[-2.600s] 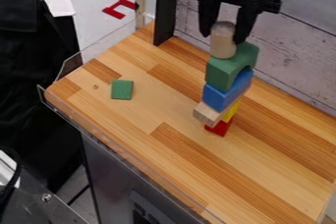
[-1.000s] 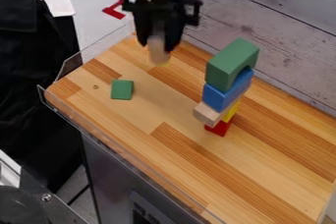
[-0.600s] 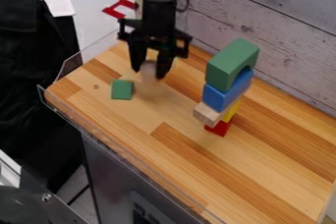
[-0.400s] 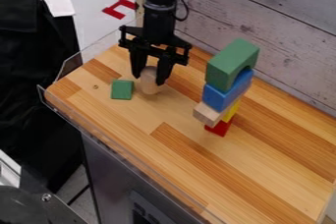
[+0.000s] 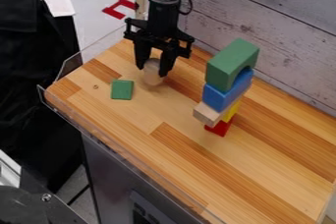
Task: Remove the cylinder from the tower and put it above the triangle
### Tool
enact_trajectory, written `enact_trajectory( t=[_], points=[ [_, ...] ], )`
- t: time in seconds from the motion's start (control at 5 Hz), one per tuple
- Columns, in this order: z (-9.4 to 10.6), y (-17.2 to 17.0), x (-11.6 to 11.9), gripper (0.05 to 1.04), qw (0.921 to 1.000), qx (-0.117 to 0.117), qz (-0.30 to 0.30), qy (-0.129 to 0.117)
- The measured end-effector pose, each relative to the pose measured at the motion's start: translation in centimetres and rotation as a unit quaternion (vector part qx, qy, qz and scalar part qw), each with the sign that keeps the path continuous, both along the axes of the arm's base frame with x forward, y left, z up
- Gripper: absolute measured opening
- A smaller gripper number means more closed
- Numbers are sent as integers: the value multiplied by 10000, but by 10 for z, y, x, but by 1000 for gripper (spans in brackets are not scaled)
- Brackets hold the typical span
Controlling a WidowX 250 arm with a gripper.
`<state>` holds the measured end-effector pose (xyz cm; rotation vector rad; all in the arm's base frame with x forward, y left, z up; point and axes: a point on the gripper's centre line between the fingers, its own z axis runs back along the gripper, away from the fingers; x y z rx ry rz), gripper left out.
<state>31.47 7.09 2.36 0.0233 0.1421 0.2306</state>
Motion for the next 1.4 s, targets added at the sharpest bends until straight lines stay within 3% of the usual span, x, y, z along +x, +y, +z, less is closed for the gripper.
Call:
enact_trajectory(
  t=[0.8,1.0,1.2,1.4],
  points=[
    [-4,1,12,515,10000,-34,-38,-29],
    [-6,-1,11,558,9999,-106,21,-52],
    [-11,-6,5,895,9996,-226,191,-8],
    [-3,-6,5,1006,9988,-266,394,-120]
  ],
)
